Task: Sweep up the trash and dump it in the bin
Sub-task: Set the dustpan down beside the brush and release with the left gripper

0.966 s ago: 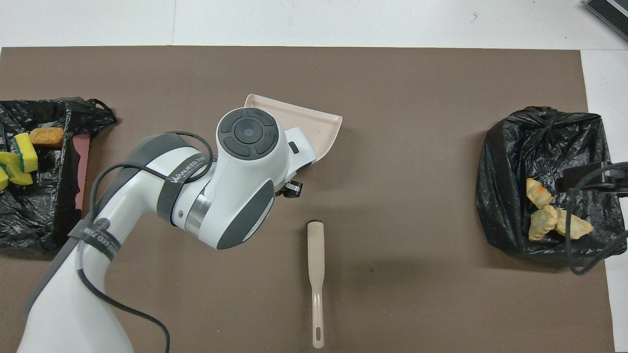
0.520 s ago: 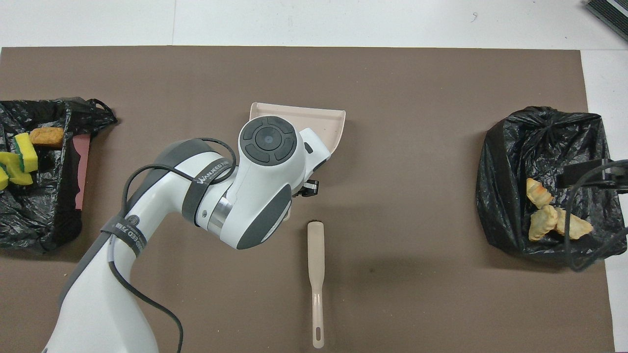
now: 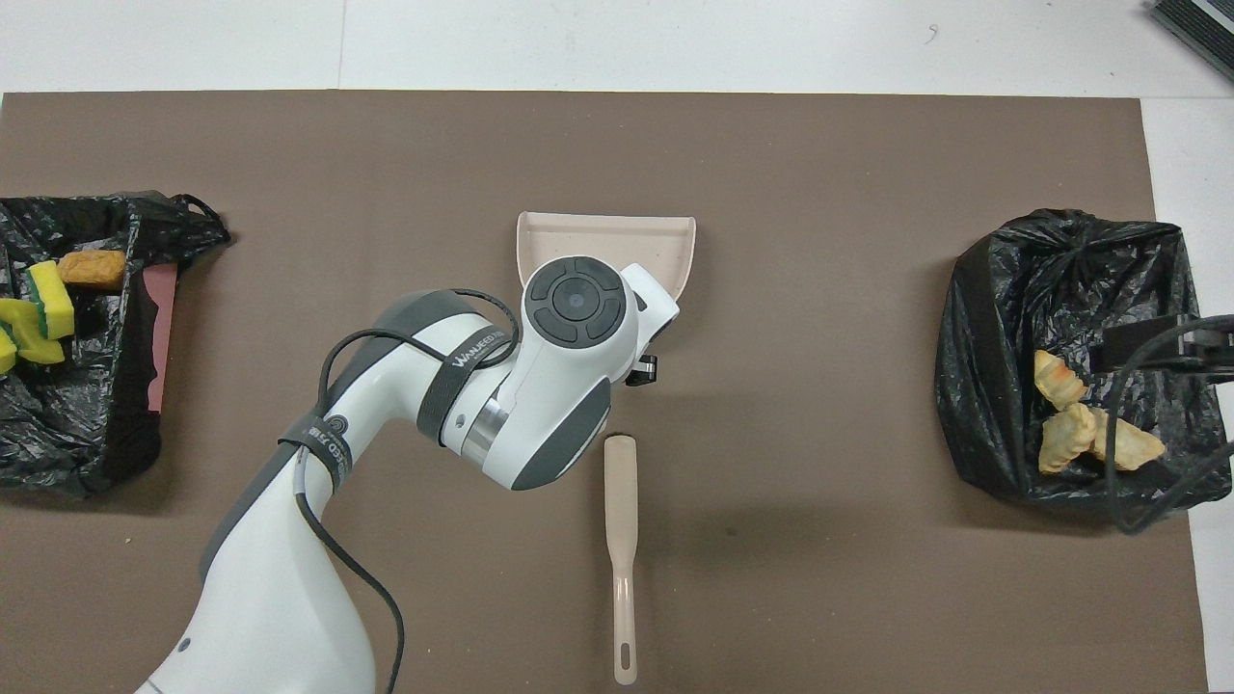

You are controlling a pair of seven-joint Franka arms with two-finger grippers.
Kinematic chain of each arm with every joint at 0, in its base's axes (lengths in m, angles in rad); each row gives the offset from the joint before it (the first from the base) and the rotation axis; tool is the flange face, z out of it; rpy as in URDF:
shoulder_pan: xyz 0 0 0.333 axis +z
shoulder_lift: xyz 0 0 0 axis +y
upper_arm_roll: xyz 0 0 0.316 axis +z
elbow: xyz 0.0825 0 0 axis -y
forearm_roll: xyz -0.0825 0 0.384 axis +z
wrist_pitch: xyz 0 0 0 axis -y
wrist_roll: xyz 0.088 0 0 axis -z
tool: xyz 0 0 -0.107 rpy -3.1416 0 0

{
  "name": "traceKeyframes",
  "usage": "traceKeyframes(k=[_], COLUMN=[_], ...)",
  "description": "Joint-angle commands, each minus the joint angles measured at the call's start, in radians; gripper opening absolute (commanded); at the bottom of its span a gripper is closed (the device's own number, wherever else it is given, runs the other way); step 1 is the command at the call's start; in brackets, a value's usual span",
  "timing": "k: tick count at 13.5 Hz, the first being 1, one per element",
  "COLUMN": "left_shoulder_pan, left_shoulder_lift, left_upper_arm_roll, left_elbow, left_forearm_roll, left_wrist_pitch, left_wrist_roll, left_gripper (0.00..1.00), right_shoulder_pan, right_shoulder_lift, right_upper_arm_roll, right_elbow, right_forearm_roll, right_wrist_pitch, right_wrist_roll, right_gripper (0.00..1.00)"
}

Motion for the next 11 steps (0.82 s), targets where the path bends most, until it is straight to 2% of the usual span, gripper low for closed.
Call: traceKeyframes(k=[1,5,9,11], left_shoulder_pan=[-0.014,0.022,0.153,0.231], left_shoulder_lift=[-0.009,-0.061,-0.115,-0.142], left_upper_arm_roll=[0.015,0.034,0.041,0.041], left_elbow=[0.005,0.005,0.018,0.017], left_forearm_roll=[0.001,0.001,0.009,0.007], left_wrist_pitch=[-0.016,-0.039,-0.064,-0.076], left_wrist_roll=[-0.045,-0.049,0.068,0.168], left_gripper=[0.99,1.0,1.0,1.0], right_shoulder_pan=[-0.008,-0.054,-0.055,-0.052], right_shoulder_lift=[-0.055,-0.049,-0.028,0.01], right_upper_arm_roll=[-0.003,-0.004,-0.006,-0.001], right_elbow=[-0.079,-0.082,-0.067,-0.006], right_forearm_roll=[-0.001,-0.001,-0.001,0.002], right_wrist_pitch=[0.019,0.027,0.083,0.065], right_wrist_roll=[-0.052,-0.06,-0.066,-0.065], right_gripper=[1.0,1.0,1.0,1.0])
